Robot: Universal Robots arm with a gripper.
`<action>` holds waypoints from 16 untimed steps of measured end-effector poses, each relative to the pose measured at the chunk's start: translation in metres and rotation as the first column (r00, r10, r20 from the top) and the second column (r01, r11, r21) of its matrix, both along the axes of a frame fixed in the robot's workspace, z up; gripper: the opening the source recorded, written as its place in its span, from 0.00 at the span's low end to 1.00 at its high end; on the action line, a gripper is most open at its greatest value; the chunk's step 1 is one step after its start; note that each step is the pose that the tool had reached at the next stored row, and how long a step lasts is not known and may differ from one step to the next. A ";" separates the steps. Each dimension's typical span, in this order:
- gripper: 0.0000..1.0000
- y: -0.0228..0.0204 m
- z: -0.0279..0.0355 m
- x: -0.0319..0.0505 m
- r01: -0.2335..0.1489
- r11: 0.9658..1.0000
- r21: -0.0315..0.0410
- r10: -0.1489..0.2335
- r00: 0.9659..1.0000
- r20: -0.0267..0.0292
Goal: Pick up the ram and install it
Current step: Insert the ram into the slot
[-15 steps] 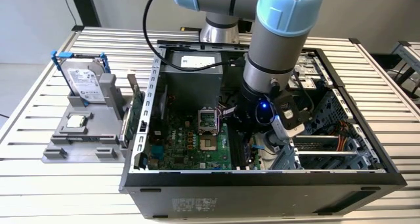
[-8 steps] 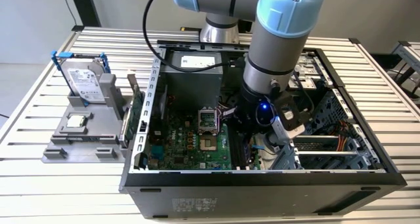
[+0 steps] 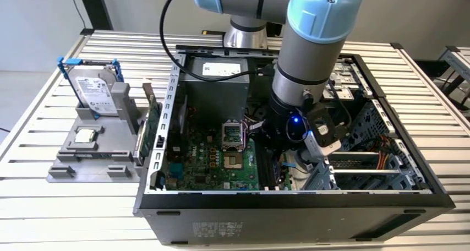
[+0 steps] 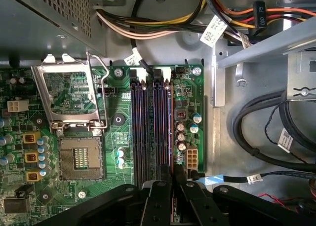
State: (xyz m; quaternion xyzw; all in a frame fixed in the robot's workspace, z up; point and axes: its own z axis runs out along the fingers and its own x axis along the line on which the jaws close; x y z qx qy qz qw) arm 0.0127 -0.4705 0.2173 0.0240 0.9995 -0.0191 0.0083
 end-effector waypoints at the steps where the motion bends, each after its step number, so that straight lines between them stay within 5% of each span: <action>1: 0.00 0.0000 0.0002 0.0000 0.000 1.000 0.001 0.000 1.000 0.000; 8: 0.00 0.0000 0.0005 0.0002 0.001 1.000 0.014 -0.001 1.000 0.008; 13: 0.00 -0.0001 0.0047 0.0002 0.001 0.999 0.032 -0.001 1.000 0.008; 16: 0.00 -0.0002 0.0049 0.0002 0.001 0.999 0.033 -0.001 1.000 0.008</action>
